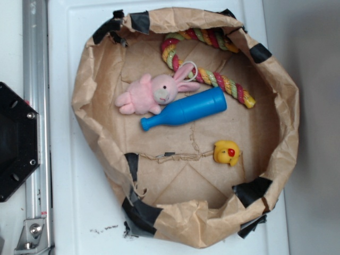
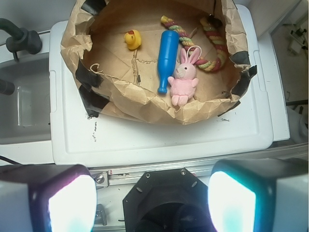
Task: Grab the yellow duck.
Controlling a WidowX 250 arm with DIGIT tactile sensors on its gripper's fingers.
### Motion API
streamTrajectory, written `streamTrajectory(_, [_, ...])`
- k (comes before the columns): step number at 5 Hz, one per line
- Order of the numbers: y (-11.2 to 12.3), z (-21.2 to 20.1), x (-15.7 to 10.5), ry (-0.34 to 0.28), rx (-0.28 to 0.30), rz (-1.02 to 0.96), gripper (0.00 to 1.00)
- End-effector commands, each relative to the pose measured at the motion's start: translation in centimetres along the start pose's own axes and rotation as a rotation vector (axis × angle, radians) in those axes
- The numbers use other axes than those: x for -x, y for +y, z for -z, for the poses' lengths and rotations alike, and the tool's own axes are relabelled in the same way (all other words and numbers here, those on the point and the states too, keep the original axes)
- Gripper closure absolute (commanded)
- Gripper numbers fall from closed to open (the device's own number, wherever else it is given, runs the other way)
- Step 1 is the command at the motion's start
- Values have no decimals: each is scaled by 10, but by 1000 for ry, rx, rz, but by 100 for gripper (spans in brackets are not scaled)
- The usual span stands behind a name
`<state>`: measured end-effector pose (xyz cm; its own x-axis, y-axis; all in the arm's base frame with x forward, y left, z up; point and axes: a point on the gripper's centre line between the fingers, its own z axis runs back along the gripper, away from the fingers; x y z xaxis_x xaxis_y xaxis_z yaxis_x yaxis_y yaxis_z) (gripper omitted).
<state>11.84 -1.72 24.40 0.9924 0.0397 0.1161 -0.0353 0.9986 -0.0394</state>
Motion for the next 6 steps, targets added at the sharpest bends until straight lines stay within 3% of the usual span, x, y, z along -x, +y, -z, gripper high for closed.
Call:
streamTrajectory(1, [0, 0, 0, 0, 0, 0, 0])
streamTrajectory(2, [9, 8, -50, 11, -5, -73, 0])
streamTrajectory(3, [14, 33, -97, -16, 17, -31, 0])
streamTrajectory(4, [22, 69, -132, -107, -17, 28, 0])
streamTrajectory(5, [21, 121, -162, -161, 35, 150, 0])
streamTrajectory(6, [11, 160, -168, -161, -13, 230, 0])
